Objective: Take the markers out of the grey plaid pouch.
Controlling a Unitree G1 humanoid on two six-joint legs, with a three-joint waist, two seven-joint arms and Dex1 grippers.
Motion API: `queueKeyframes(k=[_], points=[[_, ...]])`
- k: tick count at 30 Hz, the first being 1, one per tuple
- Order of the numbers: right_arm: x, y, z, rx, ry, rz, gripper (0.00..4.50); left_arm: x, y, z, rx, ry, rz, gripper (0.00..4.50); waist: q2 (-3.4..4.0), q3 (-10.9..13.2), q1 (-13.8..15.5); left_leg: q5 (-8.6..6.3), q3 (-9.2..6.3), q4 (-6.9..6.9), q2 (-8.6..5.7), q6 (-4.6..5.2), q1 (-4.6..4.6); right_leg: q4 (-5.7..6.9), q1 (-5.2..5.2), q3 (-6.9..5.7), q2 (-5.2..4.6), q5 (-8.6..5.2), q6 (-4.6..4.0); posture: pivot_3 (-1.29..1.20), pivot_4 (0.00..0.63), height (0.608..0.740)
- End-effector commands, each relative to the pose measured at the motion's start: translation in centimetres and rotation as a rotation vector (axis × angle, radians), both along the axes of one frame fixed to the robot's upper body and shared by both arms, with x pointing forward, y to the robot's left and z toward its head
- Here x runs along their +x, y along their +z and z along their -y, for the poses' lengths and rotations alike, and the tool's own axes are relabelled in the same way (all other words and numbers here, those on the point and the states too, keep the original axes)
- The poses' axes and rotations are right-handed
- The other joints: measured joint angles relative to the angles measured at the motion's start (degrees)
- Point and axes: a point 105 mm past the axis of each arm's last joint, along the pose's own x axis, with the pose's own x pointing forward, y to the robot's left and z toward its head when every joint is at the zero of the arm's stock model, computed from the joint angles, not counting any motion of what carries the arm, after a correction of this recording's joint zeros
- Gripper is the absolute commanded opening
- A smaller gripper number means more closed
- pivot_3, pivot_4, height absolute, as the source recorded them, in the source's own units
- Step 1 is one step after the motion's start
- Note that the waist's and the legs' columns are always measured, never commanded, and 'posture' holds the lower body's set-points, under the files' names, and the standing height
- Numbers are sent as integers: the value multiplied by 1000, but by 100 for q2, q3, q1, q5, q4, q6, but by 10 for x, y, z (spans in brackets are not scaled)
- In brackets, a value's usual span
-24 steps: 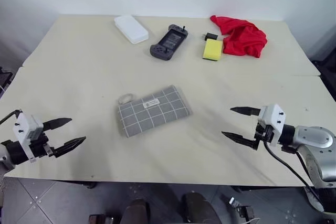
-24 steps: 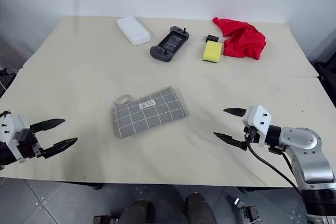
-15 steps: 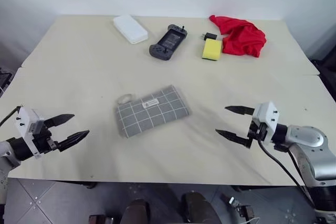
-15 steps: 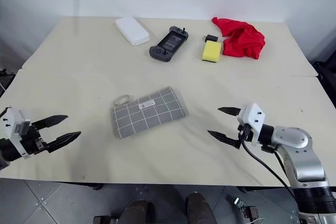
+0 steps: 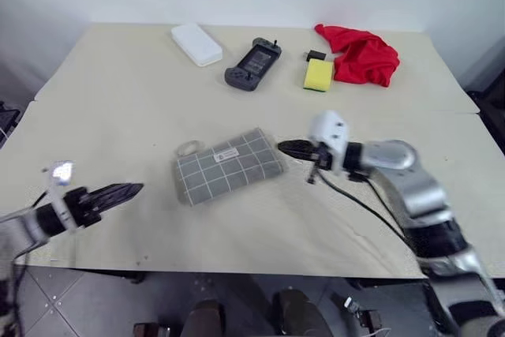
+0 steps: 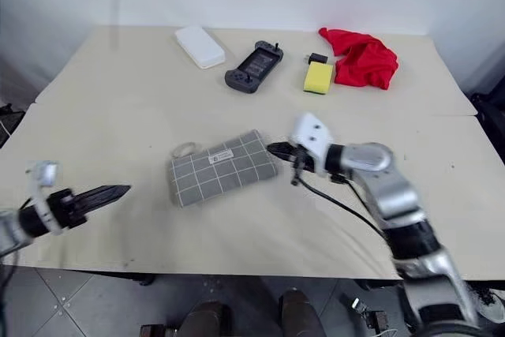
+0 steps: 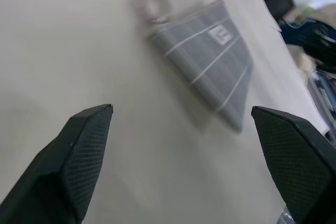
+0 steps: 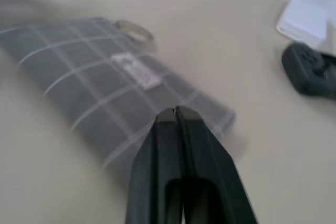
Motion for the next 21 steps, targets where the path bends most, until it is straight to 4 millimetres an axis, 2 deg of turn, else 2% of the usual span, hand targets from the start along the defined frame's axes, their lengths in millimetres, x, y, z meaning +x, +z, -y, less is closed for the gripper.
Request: queueKeyframes(k=[1, 5, 7, 10, 18, 21], points=[[20, -5, 3, -25, -88, 50, 21, 10, -8, 8, 7, -6, -97, 4500, -3, -2, -50, 0, 1, 0, 1, 0, -1, 2, -2, -6, 0, 0, 0, 0, 150, 740], [27, -22, -5, -74, -79, 47, 21, 17, -21, 18, 54, -29, -200, 4500, -3, -4, -93, -2, 1, 1, -3, 3, 0, 21, -6, -74, -20, 1, -3, 0, 150, 740], [23, -33, -11, -129, -39, 46, 21, 19, -23, 22, 66, -46, -228, 4500, 0, -6, -117, -2, 1, 0, -8, 3, 4, 21, -9, -135, -55, 2, -4, 0, 150, 740], [17, -46, -18, -152, -5, 18, 21, 22, -21, 30, 34, -75, -256, 4500, 6, -8, -137, 0, 1, 0, -31, 7, 11, 15, -9, -156, -84, 2, -4, 0, 150, 740], [19, -60, -15, -202, -22, 22, 21, 35, -21, 58, 31, -140, -309, 4500, 7, -9, -25, 16, -17, 24, -76, 31, 17, 22, 15, -188, -138, 11, 12, 0, 150, 740], [20, -61, -11, -219, -22, 36, 21, 39, -24, 61, 49, -149, -336, 4500, 8, -10, -15, 16, -26, 29, -85, 33, 16, 20, 22, -202, -147, 12, 14, 0, 150, 740]])
